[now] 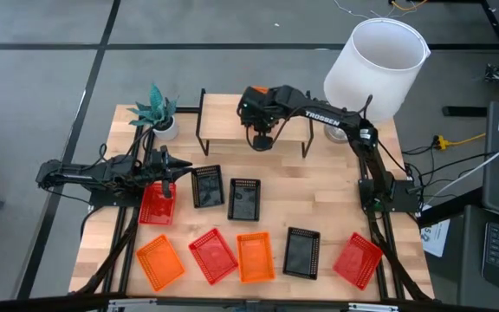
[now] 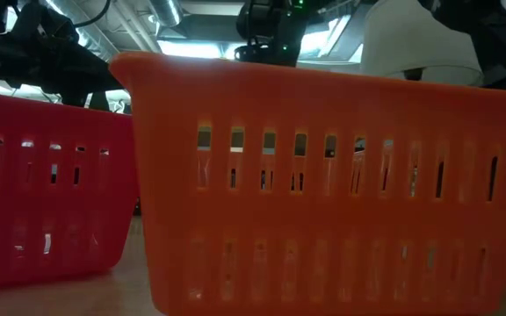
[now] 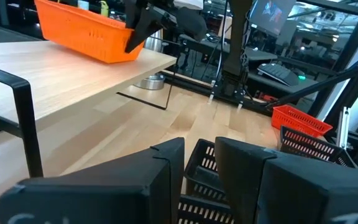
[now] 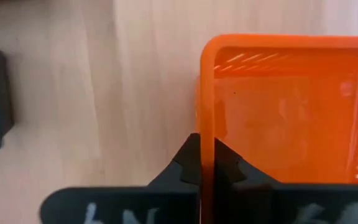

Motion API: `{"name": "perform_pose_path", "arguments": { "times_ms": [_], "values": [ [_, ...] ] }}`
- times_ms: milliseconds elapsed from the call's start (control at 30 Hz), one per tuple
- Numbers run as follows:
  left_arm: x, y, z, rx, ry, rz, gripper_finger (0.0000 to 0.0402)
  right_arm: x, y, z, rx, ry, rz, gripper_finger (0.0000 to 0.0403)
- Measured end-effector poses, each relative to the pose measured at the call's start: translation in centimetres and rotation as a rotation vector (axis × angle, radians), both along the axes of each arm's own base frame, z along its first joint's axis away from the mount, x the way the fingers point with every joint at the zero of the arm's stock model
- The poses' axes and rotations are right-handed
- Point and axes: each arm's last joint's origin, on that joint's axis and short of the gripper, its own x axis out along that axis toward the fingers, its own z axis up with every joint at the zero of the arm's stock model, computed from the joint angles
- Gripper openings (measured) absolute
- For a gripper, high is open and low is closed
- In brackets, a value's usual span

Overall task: Stack baskets on shelf by color
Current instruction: Put the top right orange bin on the shelf

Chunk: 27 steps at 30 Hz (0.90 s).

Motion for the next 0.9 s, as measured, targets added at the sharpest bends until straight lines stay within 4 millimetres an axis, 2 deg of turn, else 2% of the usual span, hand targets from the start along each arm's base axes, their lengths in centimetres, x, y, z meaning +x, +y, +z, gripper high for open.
{"name": "perform_pose_path", "arguments": {
  "times_ms": [400,733,900],
  "values": [
    [0.0,0.0,0.0,-0.002,-0.001,0.000,0.0082,0.5,1.7,0.0,0.005,0.008,0.036,0.0032],
    [0.0,0.0,0.0,-0.002,0.000,0.000,0.0082,0.6,2.3,0.1,0.003,0.006,0.048,0.0101],
    [0.0,0.0,0.0,-0.003,-0.001,0.000,0.0082,0.6,3.3,1.9,-0.008,-0.031,0.069,0.0126]
  ]
}}
